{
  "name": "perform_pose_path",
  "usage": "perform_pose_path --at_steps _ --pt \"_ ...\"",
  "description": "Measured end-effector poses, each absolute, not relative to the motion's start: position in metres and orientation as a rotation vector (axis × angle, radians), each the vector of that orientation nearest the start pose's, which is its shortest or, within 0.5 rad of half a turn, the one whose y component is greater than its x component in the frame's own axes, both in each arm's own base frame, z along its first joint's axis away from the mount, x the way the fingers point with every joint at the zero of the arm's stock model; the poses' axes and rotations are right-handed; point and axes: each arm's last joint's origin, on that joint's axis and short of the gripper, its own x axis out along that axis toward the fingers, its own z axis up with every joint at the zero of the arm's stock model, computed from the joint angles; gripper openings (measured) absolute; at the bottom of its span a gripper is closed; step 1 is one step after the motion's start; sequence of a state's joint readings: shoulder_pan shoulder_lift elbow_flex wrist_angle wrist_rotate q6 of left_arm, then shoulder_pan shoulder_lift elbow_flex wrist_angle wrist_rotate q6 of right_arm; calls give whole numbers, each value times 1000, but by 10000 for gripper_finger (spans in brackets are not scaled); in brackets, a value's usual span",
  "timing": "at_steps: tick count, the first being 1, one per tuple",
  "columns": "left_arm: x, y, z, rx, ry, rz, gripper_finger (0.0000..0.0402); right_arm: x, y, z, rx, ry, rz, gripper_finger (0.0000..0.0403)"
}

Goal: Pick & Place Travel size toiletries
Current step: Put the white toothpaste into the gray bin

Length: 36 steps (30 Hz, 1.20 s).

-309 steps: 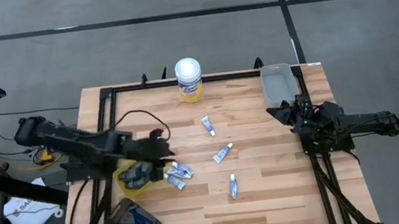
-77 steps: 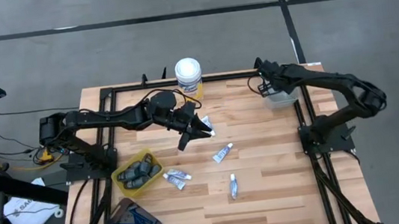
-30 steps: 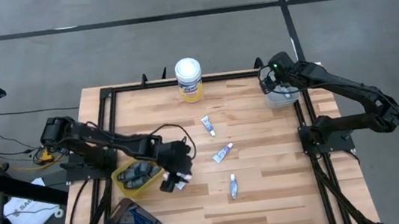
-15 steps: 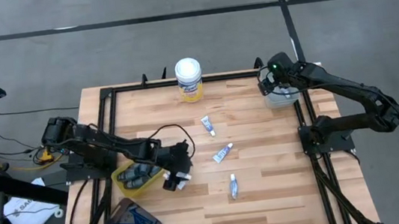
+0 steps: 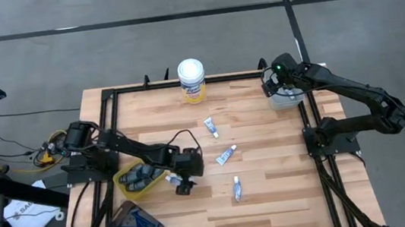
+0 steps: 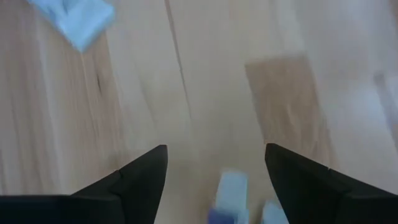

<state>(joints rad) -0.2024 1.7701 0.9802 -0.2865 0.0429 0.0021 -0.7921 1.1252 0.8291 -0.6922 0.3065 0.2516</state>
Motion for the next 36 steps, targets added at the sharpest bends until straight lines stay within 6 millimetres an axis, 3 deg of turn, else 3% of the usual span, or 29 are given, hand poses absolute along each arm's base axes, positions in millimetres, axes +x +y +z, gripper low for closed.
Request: perform_pose_path --at_steps 6,29,36 --pt "316 -71 140 106 1189 -231 265 142 -156 248 467 879 -1114 291" --pt "321 -73 131 114 1177 -209 242 142 -156 248 445 885 -1102 291" --pt "323 -73 132 121 1155 -197 172 142 -156 248 445 885 -1103 291"
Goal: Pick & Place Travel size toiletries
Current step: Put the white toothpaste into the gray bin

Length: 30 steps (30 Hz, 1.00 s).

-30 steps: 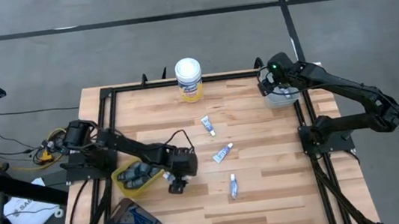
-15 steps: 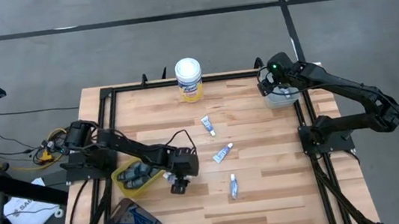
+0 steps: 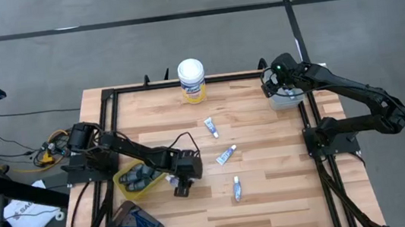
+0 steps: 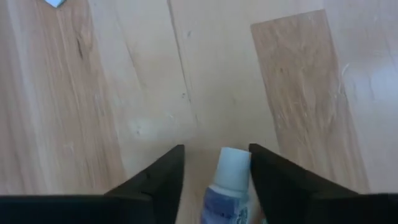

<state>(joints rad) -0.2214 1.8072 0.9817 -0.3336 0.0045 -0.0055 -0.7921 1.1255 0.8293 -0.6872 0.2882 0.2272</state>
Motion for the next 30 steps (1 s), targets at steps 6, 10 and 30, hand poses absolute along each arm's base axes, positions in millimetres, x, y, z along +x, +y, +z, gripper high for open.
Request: perform_pose_path --at_steps 6,10,30 --pt "323 -73 132 122 1151 -195 83 142 -156 248 444 885 -1102 291" --pt "323 -73 133 123 1150 -193 51 142 -156 248 443 886 -1102 291" --pt "359 -39 171 112 1009 -114 52 141 -147 268 475 720 -927 291"
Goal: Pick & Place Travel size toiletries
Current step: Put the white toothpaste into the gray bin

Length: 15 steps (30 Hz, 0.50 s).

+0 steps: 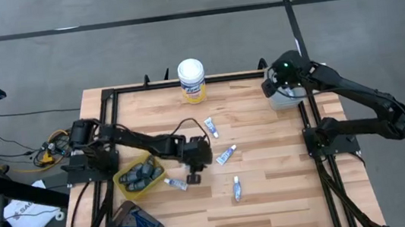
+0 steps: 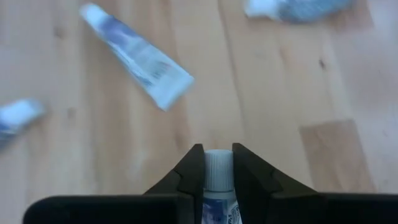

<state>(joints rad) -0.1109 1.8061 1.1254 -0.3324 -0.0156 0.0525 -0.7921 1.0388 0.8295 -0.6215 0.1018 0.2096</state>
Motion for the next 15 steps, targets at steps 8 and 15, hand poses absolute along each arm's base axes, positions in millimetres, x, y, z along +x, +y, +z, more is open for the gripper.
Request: perform_pose_path --at_steps 8,15 --pt "366 7 218 48 846 21 52 133 -131 298 452 479 -747 291" --pt "340 38 296 54 534 141 52 133 -114 320 357 318 -598 291"
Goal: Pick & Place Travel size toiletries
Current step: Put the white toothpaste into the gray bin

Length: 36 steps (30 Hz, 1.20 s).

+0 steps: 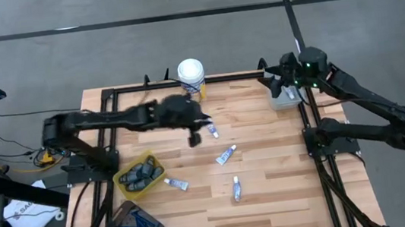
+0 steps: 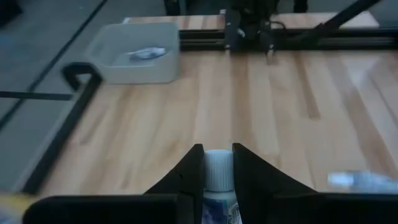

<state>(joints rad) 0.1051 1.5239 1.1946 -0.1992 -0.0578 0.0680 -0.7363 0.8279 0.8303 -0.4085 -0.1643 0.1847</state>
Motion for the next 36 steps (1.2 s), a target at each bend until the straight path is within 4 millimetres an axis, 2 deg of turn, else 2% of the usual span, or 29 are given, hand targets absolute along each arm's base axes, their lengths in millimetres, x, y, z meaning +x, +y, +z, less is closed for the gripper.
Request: perform_pose_path --at_steps 2,5,11,16,19,24,29,32,36 --pt "331 40 309 114 500 140 54 135 -109 325 320 292 -559 291" --pt "321 35 315 222 508 108 55 142 -103 328 294 263 -508 291" --pt "309 26 292 357 658 45 55 154 -96 326 268 277 -436 291" --pt "303 36 283 479 770 234 56 166 -89 325 220 291 -355 291" --pt "306 48 296 347 625 358 56 175 -83 325 180 281 -300 291" --pt "304 66 343 39 160 504 56 190 -74 326 140 238 -226 291" --pt "293 78 379 -204 -226 502 56 205 -70 328 118 178 -181 291" --pt "291 80 387 -321 -339 473 56 213 -68 329 68 146 -156 291" --pt "295 78 384 -503 -391 463 56 223 -62 331 -73 106 -170 291"
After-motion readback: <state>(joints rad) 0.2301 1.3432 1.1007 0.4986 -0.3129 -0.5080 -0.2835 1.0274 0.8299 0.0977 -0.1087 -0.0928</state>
